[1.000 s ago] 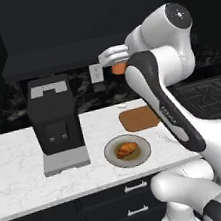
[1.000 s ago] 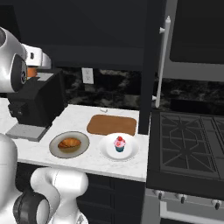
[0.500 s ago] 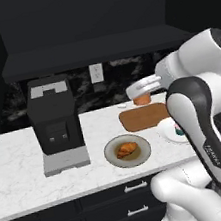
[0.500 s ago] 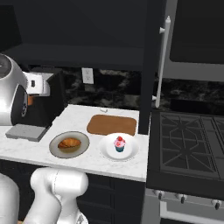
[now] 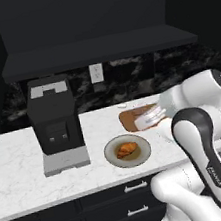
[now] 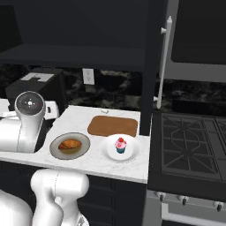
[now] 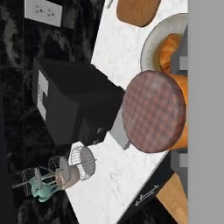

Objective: From the different types of pastries on the counter, select a croissant and place it on the cutting board. Then retrieve a jar of jam from the cabinet and place it alongside the croissant on the cutting board.

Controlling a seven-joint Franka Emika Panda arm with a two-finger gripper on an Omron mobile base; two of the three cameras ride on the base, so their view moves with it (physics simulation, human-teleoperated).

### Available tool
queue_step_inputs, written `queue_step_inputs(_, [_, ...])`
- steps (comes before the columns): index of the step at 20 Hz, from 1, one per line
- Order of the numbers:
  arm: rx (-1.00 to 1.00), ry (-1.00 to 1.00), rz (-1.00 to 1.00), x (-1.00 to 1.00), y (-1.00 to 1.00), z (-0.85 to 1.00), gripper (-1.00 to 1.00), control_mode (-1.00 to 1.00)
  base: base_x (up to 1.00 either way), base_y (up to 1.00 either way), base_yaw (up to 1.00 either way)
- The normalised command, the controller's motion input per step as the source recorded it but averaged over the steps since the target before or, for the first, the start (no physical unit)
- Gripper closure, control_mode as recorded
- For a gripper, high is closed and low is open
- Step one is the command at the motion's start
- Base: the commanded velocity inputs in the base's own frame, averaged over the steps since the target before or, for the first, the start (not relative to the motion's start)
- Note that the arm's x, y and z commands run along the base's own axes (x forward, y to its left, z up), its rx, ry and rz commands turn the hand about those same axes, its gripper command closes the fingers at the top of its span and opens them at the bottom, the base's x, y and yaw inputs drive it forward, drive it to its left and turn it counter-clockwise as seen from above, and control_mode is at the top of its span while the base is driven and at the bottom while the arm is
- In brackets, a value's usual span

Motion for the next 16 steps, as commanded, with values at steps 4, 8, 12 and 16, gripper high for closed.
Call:
queue_step_inputs(4, [0.0,-0.07,0.15,0.62,0.18,-0.46,1.0,-1.0,0.0,0.0,0.0])
queue_step_inputs(8, [0.0,0.05,0.16,0.57,0.05,-0.26,1.0,-1.0,0.0,0.0,0.0])
queue_step_inputs(12, [-0.02,0.03,0.17,0.53,-0.04,-0.45,1.0,-1.0,0.0,0.0,0.0])
queue_step_inputs(16, [0.0,0.06,0.18,0.63,-0.06,-0.24,1.0,-1.0,0.0,0.0,0.0])
